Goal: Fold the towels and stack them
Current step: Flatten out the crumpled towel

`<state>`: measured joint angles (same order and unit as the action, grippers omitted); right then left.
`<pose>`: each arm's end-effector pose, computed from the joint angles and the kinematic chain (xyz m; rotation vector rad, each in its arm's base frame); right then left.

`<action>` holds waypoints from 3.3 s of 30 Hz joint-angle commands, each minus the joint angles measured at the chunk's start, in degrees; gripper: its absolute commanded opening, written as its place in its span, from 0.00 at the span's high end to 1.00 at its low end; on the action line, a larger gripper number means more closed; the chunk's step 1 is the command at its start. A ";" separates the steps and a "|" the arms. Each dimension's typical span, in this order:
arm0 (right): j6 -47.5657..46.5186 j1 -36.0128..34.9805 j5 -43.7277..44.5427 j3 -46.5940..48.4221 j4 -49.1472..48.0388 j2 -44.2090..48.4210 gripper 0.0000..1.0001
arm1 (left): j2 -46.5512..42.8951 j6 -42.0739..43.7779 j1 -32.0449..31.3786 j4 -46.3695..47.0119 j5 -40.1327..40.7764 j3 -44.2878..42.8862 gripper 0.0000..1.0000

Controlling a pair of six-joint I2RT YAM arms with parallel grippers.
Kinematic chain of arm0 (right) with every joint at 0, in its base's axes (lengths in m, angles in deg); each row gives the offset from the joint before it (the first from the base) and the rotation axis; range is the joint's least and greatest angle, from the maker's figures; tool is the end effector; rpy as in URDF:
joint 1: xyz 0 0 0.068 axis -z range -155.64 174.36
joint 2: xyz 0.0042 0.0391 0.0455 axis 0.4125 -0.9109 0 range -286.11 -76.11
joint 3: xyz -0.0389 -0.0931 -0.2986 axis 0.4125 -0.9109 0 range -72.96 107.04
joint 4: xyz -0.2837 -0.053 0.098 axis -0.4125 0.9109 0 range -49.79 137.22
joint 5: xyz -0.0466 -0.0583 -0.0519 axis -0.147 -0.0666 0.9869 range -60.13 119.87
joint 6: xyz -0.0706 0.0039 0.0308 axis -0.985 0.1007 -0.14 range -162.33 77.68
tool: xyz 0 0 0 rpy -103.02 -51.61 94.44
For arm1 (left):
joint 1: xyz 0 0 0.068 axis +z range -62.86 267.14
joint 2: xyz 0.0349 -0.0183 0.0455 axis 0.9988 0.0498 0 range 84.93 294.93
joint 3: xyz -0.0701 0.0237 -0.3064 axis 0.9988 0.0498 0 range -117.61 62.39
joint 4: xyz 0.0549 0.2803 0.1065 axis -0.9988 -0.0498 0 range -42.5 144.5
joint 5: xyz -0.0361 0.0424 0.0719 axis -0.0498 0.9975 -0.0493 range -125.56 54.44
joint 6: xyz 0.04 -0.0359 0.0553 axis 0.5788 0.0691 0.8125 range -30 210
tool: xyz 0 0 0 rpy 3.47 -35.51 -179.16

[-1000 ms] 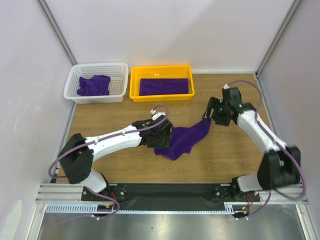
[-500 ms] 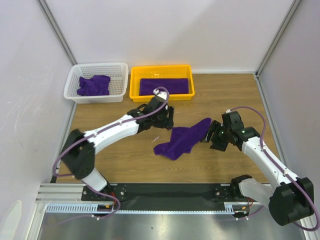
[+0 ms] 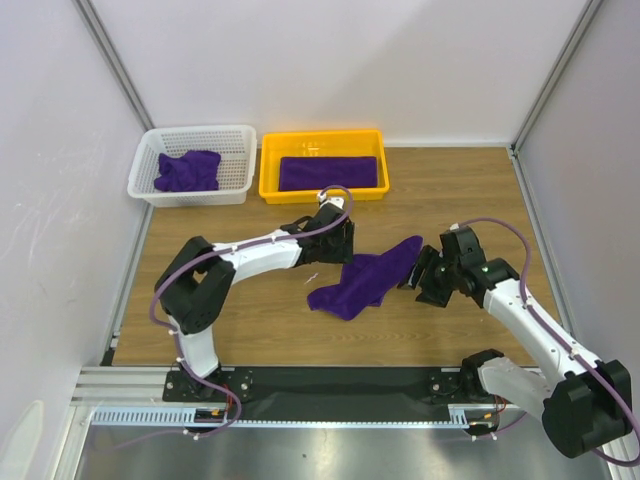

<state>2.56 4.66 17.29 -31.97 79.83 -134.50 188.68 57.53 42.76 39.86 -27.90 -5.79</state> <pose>0.2111 0.0908 0.2299 0.5006 2.6441 0.6760 0.3303 -0.3111 0.1852 0.1980 2.4769 -0.4285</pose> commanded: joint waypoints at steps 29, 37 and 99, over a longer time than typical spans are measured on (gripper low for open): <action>2.67 -6.66 -3.33 -3.20 -12.89 -12.53 0.48 | 10.43 -11.30 0.08 9.18 5.08 -2.39 0.94; 1.44 -6.84 -4.82 -2.23 -13.69 -15.96 0.48 | 10.34 -11.91 0.08 8.83 7.89 -3.54 1.00; 6.01 -9.74 9.06 -2.14 -11.24 -17.73 1.00 | 3.93 -9.46 3.51 9.01 10.96 2.09 1.00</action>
<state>12.48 -5.66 22.60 -34.59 61.54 -157.23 196.09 45.68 44.80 53.20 -20.99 -2.75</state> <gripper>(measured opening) 0.010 0.010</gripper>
